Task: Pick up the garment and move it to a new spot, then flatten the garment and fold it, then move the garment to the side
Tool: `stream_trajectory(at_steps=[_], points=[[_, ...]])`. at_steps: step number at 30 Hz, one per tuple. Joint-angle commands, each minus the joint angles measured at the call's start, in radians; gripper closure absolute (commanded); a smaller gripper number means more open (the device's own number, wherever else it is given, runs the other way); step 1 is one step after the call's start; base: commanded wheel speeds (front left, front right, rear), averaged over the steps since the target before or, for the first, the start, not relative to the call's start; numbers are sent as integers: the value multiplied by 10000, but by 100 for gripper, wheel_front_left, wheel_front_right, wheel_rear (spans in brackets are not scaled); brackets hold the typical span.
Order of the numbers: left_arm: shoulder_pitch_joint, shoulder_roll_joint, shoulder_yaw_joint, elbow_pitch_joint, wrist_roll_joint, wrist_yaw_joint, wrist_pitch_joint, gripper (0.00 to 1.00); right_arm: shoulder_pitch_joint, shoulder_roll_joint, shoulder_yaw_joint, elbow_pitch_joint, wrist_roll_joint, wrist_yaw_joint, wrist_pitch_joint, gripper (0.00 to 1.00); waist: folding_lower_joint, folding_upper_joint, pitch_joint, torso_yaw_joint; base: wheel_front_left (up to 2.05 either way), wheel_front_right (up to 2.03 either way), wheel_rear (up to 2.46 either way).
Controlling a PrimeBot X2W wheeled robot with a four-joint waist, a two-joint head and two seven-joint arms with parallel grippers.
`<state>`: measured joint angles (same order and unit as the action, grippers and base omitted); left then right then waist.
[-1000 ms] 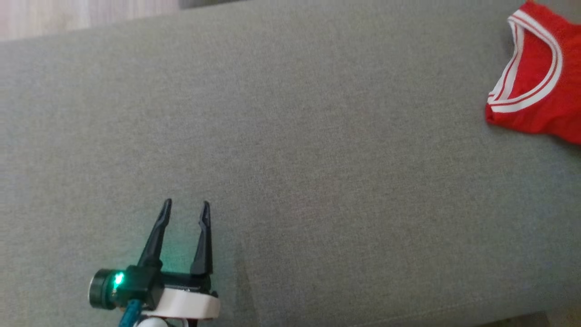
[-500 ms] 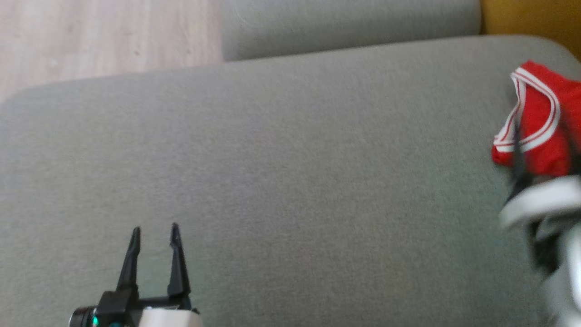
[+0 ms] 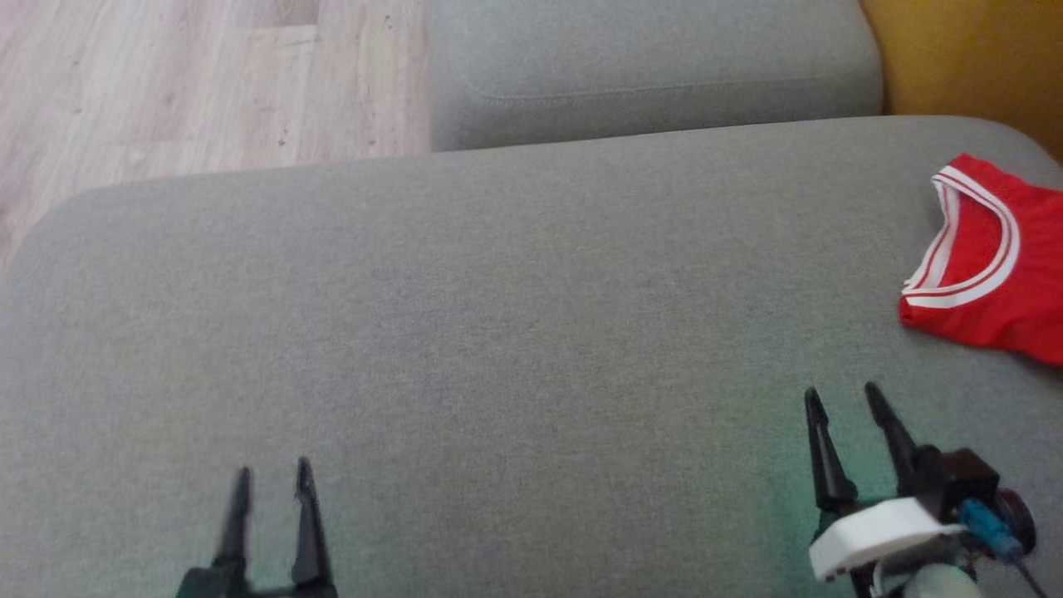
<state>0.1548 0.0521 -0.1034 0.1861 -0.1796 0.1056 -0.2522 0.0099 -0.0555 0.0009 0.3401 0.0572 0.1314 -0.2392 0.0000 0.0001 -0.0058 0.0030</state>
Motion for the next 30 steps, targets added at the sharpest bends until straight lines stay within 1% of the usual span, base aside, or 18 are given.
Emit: stream_trajectory(at_steps=[1,5,30], points=[[-2,-2,-5,49,-7,-3,7,100,4,13,-1,57,5,0,6,100,0,-1,-2,-5,0,0,0],[36,-8,-6,493,-154,-27,74,100,117,44,-45,539,145,0,70,100,0,-1,-5,-7,0,0,0],[-527,33,399,525,-3175,-517,787,100,-134,46,-262,203,3383,-2,787,100,0,-1,14,-11,0,0,0]])
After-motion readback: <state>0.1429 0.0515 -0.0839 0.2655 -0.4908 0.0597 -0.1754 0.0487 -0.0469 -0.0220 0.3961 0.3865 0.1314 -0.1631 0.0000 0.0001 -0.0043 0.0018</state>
